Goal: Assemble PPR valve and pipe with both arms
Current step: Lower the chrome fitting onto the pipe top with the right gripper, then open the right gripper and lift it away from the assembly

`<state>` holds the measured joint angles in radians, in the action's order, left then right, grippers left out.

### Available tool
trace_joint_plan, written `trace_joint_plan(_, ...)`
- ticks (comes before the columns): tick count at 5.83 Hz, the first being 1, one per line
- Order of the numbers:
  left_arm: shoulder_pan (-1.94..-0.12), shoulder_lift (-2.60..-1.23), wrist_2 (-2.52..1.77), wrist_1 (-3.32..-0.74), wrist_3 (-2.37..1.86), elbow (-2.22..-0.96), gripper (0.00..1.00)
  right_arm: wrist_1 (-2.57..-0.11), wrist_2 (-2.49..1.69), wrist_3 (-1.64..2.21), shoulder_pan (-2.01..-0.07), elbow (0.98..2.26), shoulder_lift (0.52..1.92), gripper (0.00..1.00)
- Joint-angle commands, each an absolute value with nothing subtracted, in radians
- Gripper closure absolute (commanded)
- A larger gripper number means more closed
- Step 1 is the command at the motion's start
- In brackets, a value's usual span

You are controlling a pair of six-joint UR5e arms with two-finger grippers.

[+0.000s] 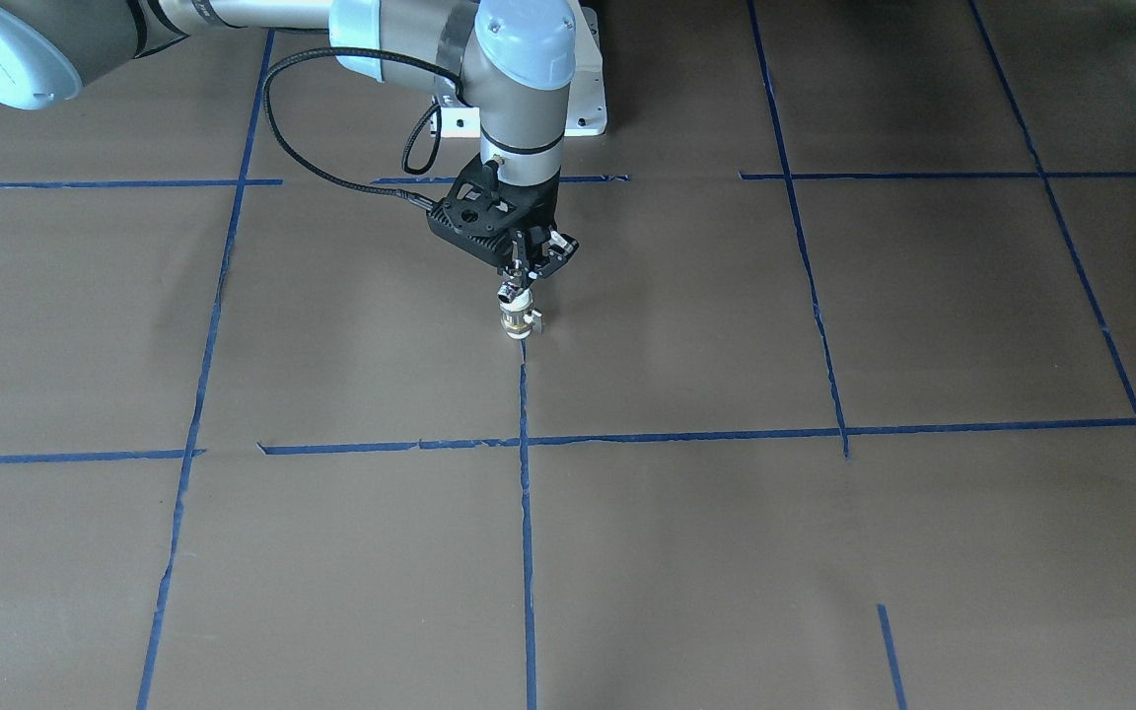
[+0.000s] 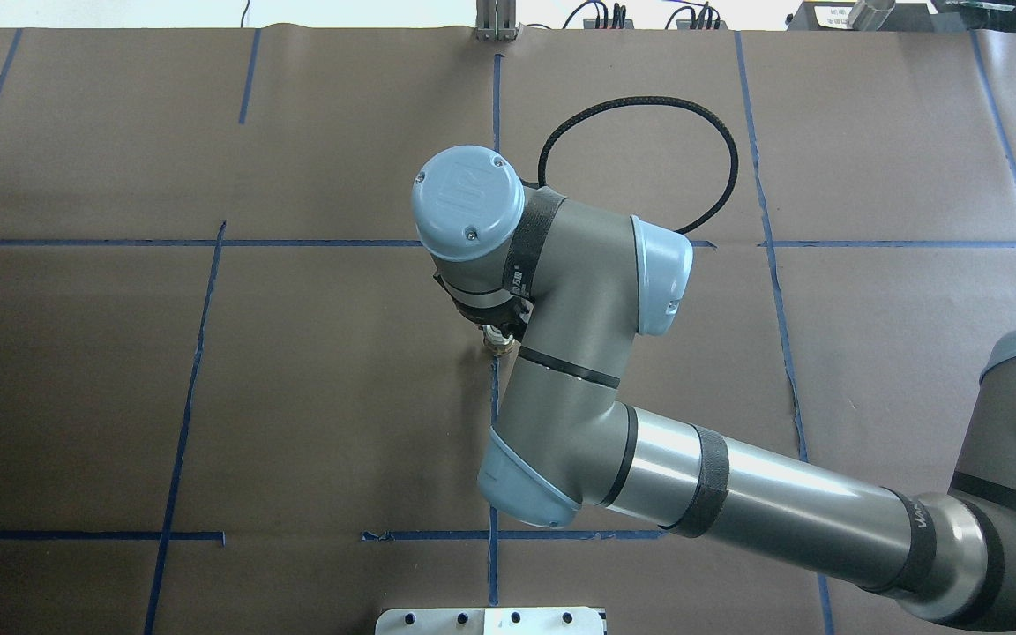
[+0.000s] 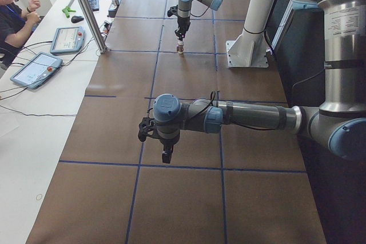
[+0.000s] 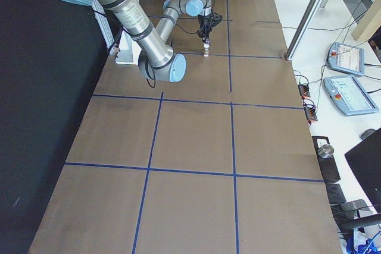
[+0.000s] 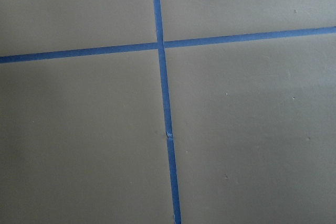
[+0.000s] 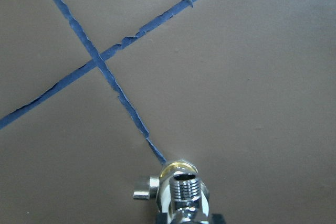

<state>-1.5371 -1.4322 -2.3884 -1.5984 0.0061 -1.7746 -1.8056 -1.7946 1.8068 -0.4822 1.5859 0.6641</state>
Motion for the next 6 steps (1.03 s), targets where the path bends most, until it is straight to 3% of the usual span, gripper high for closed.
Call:
trace_joint_plan(1, -1.537, -1.433, -2.388, -1.598, 0.006, -1.772, 0.0, -1.805, -1.795, 1.778, -0.483, 1.585, 0.663, 0.0)
trace_joint_plan(4, -1.537, -1.434, -2.385, -1.598, 0.011, -1.766, 0.0, -1.807, -1.834, 1.509, -0.563, 1.597, 0.663, 0.0)
trace_joint_plan(6, -1.537, -1.453, -2.381, -1.595, 0.011, -1.756, 0.0, -1.806, -1.984, 1.194, -0.775, 1.603, 0.769, 0.0)
